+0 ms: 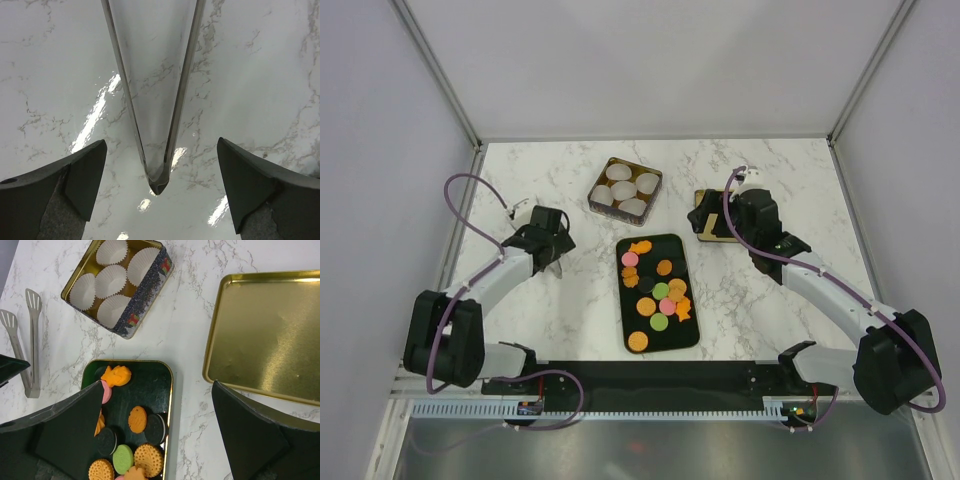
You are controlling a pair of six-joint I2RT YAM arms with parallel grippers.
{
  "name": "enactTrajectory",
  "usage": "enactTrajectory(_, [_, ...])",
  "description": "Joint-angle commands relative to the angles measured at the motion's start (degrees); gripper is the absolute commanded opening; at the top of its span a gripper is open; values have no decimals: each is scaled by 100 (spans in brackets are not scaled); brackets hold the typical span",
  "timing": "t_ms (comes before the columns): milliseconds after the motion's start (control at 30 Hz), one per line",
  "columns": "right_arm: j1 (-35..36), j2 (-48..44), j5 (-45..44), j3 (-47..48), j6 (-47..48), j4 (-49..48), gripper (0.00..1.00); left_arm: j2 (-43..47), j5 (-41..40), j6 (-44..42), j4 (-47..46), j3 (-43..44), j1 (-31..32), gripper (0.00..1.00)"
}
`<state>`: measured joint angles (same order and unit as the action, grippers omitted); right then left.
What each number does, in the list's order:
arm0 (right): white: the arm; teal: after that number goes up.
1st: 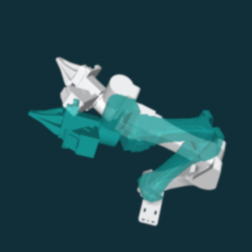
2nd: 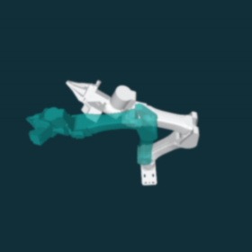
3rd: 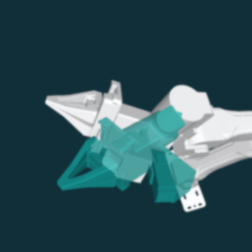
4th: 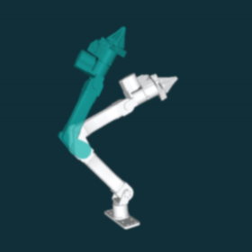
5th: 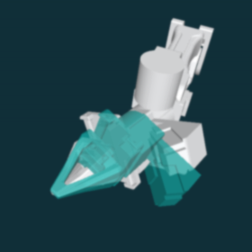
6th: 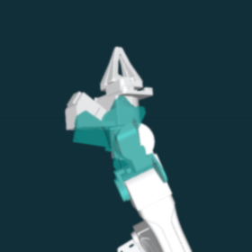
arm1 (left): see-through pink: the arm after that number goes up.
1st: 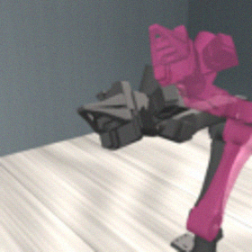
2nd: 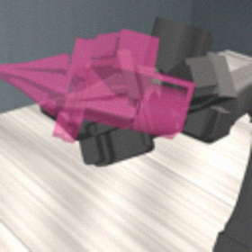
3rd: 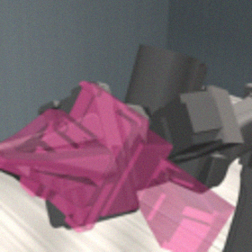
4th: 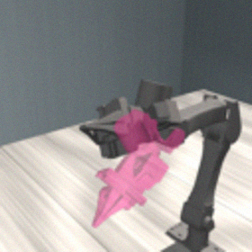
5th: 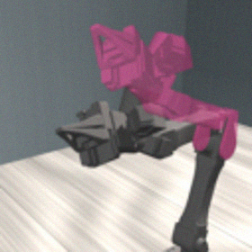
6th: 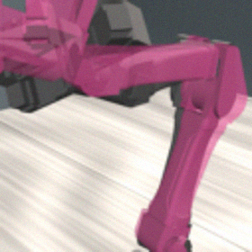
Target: Pack the cookies
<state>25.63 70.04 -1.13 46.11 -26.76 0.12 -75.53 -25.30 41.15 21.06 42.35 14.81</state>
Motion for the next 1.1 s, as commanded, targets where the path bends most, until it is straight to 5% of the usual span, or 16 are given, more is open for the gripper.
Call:
enactTrajectory(0, [-5, 18, 104, 197, -13, -109, 98, -374, -441, 350, -155, 177, -31, 99])
enactTrajectory(333, [-5, 115, 411, 179, -48, -135, 98, -1350, -441, 350, -243, 582, -399, 99])
enactTrajectory(1067, [74, 45, 710, 153, -101, -188, 98, -2344, 1141, -318, -331, 1294, -1120, 74])
